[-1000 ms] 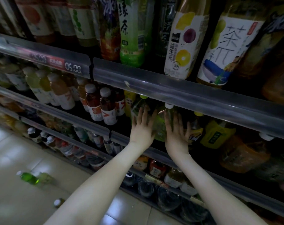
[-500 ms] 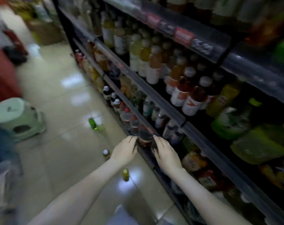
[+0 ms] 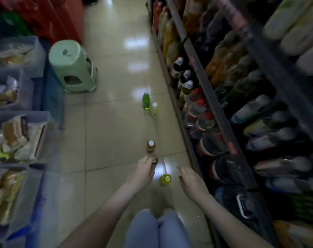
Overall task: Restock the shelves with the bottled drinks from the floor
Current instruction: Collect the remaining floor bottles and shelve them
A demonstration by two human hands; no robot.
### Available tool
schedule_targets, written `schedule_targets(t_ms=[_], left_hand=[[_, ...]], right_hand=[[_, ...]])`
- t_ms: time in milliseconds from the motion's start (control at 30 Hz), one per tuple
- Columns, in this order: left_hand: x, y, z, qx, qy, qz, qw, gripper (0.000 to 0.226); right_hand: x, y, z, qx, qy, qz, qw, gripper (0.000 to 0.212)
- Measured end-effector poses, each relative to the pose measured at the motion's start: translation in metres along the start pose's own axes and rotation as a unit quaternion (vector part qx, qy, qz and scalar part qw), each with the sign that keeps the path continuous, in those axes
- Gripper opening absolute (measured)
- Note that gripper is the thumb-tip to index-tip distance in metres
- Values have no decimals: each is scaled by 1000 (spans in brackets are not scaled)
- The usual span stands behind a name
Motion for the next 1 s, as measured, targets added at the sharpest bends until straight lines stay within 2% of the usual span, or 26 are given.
schedule_targets(t_ms=[100, 233, 300, 367, 467, 533, 633, 833, 933, 1000], left_hand=[[22, -56, 69, -64, 1, -50, 997, 48], [40, -121, 140, -70, 51, -54, 995, 34], [44, -146, 160, -58, 88, -56, 993, 32], [43, -163, 174, -51, 113, -56, 991, 30], [32, -176, 188, -65, 111, -77, 989, 31], [21, -172, 186, -90, 101, -95, 986, 32], [20, -146, 167, -113, 63, -91, 987, 42], [-1, -53, 111, -122, -115, -53, 984, 76], [-18, -6, 67, -113, -132, -41, 984, 92], [-22, 26, 22, -120, -110, -19, 987, 91]], right_hand=[[61, 19, 102, -8, -73, 18, 997, 52], [131, 34, 223, -33, -153, 20, 988, 64], [154, 37, 266, -72, -166, -19, 983, 56], [172, 41, 294, -122, -145, -50, 981, 43], [173, 44, 301, -112, -139, -19, 984, 34], [166, 42, 286, -109, -124, 3, 986, 37], [139, 29, 245, -40, -117, 33, 992, 28], [38, -13, 73, 156, -60, 32, 985, 28], [-18, -34, -20, 235, -56, -2, 970, 19], [-51, -42, -81, 278, -29, -17, 960, 26]])
Point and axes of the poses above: each hand's wrist, its own x-axis towards the middle knuckle, its own z-axis out of the palm, y = z × x, the point moved 5 cm from there along x, towards the middle knuckle, and after that the axes turned 11 degrees about z, right-handed, at the moved point
